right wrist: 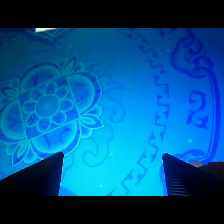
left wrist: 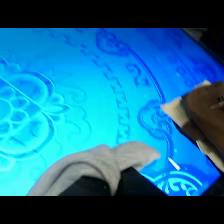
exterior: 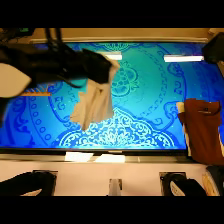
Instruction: Fold the shirts.
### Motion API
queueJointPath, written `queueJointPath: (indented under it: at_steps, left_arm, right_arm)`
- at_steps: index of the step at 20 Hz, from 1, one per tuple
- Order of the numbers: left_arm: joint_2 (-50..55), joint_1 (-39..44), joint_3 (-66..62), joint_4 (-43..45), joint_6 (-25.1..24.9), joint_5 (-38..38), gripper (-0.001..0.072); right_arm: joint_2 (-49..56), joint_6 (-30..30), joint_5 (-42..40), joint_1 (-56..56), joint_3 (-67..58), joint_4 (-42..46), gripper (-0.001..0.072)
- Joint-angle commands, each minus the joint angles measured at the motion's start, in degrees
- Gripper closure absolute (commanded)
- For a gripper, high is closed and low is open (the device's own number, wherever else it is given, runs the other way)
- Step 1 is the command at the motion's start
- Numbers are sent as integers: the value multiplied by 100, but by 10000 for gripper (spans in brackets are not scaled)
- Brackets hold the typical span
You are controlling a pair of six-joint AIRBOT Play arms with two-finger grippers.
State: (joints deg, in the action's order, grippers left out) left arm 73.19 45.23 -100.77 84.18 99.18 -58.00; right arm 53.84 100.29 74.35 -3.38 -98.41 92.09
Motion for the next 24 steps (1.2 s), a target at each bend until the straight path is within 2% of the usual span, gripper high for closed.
queueJointPath:
  at_steps: [1,2,3,4,5,6,8,10,12,15,18,21,24]
  left_arm:
    - [516,754,1117,35,638,245,664]
    - [826,815,1314,-44,892,358,601]
    - [1139,839,1342,-271,955,404,356]
    - [1416,831,1281,-535,953,382,3]
    - [1563,769,1178,-599,887,205,-13]
    - [1598,625,1034,-498,544,-157,-13]
    - [1504,116,610,350,68,-1279,-13]
    - [1266,-638,417,1241,-122,-1976,-13]
    - [1154,-1600,433,1099,-109,-2253,-13]
    - [1158,-2765,1088,258,-173,-2164,-13]
    - [1176,-3401,2275,-422,-420,-1648,-12]
    - [1346,-3628,3038,-1161,-719,-1143,-12]
    - [1639,-3558,3150,-1851,-1154,-852,-12]
  right_arm:
    - [-758,90,227,-4,-4,256,52]
    - [-837,90,442,-4,-4,256,52]
    - [-887,90,743,-4,-2,256,52]
    - [-898,90,1069,-4,-2,256,52]
    - [-885,90,1419,-4,4,256,52]
    - [-861,76,1700,-4,20,256,52]
    - [-726,66,2107,-4,22,249,52]
    - [-485,70,2382,-4,22,83,52]
    - [-155,72,2435,-4,61,-289,52]
    - [278,70,2190,-4,616,-933,52]
    - [634,17,1729,-4,1519,-1237,52]
    - [949,-55,1628,-4,2317,-1668,51]
    - [1016,-264,1419,-4,2935,-2269,51]
